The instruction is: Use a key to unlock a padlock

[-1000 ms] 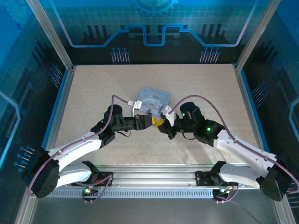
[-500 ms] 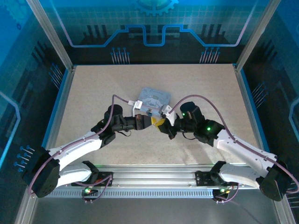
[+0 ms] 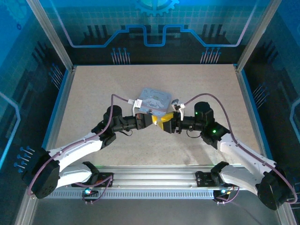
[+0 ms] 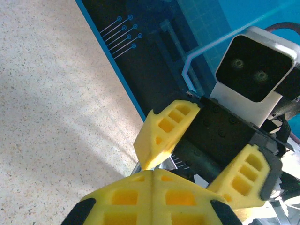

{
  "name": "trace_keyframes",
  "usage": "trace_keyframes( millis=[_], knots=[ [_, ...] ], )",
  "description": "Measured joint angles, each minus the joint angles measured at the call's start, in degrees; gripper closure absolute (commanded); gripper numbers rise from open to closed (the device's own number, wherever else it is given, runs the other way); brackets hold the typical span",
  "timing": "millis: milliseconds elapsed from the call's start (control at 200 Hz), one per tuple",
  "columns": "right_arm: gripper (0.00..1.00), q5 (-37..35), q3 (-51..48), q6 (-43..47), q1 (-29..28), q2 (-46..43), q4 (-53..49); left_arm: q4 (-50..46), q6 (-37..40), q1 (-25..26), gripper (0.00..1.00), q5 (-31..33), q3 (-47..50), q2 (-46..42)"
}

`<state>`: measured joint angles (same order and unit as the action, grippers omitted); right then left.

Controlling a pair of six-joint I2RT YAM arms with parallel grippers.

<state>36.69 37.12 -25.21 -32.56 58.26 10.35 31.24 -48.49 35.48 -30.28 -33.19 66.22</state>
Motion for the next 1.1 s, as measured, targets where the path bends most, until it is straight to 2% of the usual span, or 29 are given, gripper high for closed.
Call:
trace_keyframes(
  millis=[140,445,855,1101],
  knots=[
    [0.54,2.6,-0.02,-4.72,-0.02,1.92,4.81,0.63,-0.02,0.07,1.0,0.48,0.02,-0.07],
    [0.54,3.48,-0.02,-7.3,-0.22,4.92,5.88,0.79,0.0,0.26,1.0,0.94,0.02,-0.26],
    [0.65,3.65,-0.44,-8.02,-0.92,6.1,6.49,0.72,0.42,0.26,1.0,1.57,0.02,-0.26],
    [0.75,3.87,-0.44,-8.24,-1.25,6.49,6.86,0.55,0.44,0.26,1.0,2.43,0.02,-0.26]
  ],
)
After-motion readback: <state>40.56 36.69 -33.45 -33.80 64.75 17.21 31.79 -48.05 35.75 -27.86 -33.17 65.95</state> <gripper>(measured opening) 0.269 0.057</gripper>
